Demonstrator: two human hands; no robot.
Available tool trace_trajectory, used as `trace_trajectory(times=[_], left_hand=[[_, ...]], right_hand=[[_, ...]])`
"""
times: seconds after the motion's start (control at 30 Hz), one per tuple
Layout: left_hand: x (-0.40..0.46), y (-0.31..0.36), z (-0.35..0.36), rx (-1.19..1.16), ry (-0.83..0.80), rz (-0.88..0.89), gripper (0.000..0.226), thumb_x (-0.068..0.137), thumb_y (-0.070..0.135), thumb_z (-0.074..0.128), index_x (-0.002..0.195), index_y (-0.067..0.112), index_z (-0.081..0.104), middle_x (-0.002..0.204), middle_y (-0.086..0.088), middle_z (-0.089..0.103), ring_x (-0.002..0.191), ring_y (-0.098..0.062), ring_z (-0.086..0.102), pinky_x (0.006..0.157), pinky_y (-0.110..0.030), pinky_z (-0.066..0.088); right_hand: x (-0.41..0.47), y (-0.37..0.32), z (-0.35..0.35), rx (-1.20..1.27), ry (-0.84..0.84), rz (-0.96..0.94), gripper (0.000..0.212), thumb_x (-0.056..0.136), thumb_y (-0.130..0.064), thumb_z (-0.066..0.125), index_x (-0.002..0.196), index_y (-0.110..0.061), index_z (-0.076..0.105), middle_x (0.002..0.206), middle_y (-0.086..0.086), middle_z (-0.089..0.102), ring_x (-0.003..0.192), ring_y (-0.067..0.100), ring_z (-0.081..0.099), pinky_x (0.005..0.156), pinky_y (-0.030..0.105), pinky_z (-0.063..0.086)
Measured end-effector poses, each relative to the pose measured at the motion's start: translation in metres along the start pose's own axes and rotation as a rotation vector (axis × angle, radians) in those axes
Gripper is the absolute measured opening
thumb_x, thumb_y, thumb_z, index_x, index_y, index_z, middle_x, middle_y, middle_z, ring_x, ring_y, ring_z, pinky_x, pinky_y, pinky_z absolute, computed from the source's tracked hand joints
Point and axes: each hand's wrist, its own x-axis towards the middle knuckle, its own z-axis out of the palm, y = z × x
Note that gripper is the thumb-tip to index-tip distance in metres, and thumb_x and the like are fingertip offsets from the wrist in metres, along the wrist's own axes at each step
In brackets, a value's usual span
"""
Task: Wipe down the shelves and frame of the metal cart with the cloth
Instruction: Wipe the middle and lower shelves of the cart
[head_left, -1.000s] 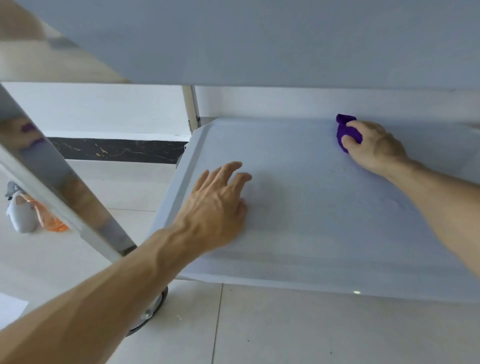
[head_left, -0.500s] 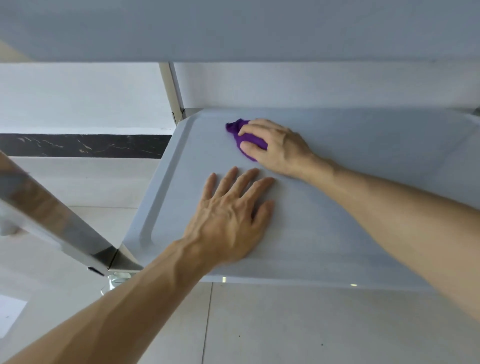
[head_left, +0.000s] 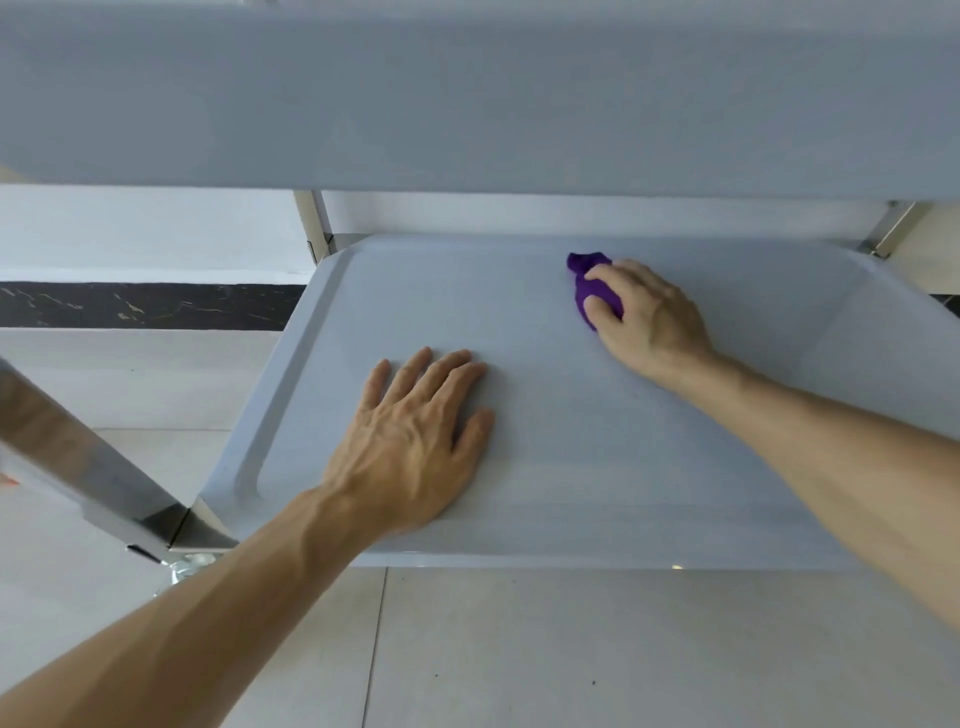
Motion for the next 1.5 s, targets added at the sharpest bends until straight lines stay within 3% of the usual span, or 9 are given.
trace_trajectory(times=[0.17,0.3,0.53,0.7,0.9,1.07,1.17,1.33,1.5], left_hand=[[0.000,0.002,-0.007,0.047,-0.010,0.030,0.049,0.102,0.044,0.023,0.149,0.029,0.031,0.157,0.013,0.028,0.148,-0.016,0.018,0.119,-0.044,0.013],[0.001,0.010,-0.014,0.115,-0.050,0.031,0.053,0.099,0.041,0.020,0.147,0.025,0.036,0.155,0.008,0.033,0.144,-0.018,0.025,0.114,-0.041,0.021],[0.032,0.056,-0.008,0.014,-0.075,-0.082,0.040,0.093,0.026,0.048,0.134,0.027,0.048,0.141,0.003,0.044,0.132,-0.025,0.039,0.108,-0.043,0.030],[0.026,0.084,0.018,0.010,0.062,-0.018,0.040,0.094,0.021,0.043,0.133,0.026,0.051,0.139,0.005,0.048,0.131,-0.019,0.040,0.107,-0.040,0.028],[0.021,0.083,0.023,0.033,0.157,0.011,0.038,0.099,0.020,0.036,0.133,0.021,0.053,0.136,0.004,0.051,0.128,-0.019,0.044,0.107,-0.039,0.029],[0.019,0.087,0.023,0.025,0.168,0.029,0.043,0.096,0.025,0.032,0.130,0.018,0.057,0.134,0.000,0.054,0.127,-0.023,0.047,0.106,-0.041,0.031],[0.017,0.091,0.024,0.027,0.188,0.039,0.045,0.095,0.026,0.032,0.128,0.016,0.060,0.131,-0.002,0.057,0.125,-0.025,0.050,0.104,-0.043,0.034],[0.017,0.097,0.027,0.036,0.206,0.025,0.043,0.095,0.023,0.032,0.127,0.015,0.060,0.128,-0.003,0.058,0.123,-0.026,0.050,0.104,-0.043,0.034],[0.018,0.094,0.024,0.035,0.193,0.010,0.036,0.098,0.018,0.038,0.128,0.018,0.059,0.129,-0.002,0.056,0.125,-0.025,0.049,0.106,-0.042,0.032]], right_hand=[[-0.070,-0.031,-0.025,0.115,-0.150,-0.271,0.037,0.095,-0.026,0.063,0.131,-0.016,0.063,0.144,0.005,0.053,0.130,0.026,0.052,0.105,0.027,0.034],[-0.099,0.001,-0.067,0.030,-0.311,-0.460,0.038,0.093,-0.031,0.066,0.129,-0.020,0.065,0.143,0.003,0.055,0.126,0.025,0.056,0.111,0.039,0.039],[-0.077,0.081,-0.083,-0.014,-0.189,-0.039,0.036,0.092,-0.019,0.061,0.126,-0.010,0.056,0.136,0.010,0.054,0.122,0.032,0.053,0.103,0.038,0.042],[-0.042,0.035,-0.040,-0.032,-0.121,0.038,0.043,0.096,-0.030,0.053,0.136,-0.015,0.052,0.145,0.005,0.050,0.132,0.031,0.045,0.110,0.043,0.034],[-0.093,-0.001,-0.041,0.134,-0.146,-0.265,0.041,0.093,-0.024,0.058,0.133,-0.013,0.061,0.148,0.006,0.051,0.135,0.029,0.046,0.114,0.043,0.031],[-0.132,0.070,-0.093,0.247,-0.364,-0.569,0.041,0.094,-0.022,0.060,0.135,-0.015,0.061,0.151,0.002,0.048,0.144,0.016,0.039,0.121,0.032,0.025],[-0.123,0.130,-0.118,0.207,-0.395,-0.438,0.040,0.098,-0.018,0.059,0.138,-0.021,0.058,0.153,-0.005,0.045,0.144,0.007,0.036,0.121,0.032,0.027],[-0.080,0.142,-0.101,0.054,-0.125,-0.011,0.040,0.095,-0.019,0.058,0.135,-0.017,0.058,0.148,0.002,0.050,0.136,0.023,0.045,0.111,0.030,0.032],[-0.091,0.066,-0.073,0.083,-0.099,-0.088,0.039,0.093,-0.017,0.061,0.131,-0.009,0.063,0.143,0.012,0.053,0.132,0.031,0.048,0.114,0.032,0.029]])
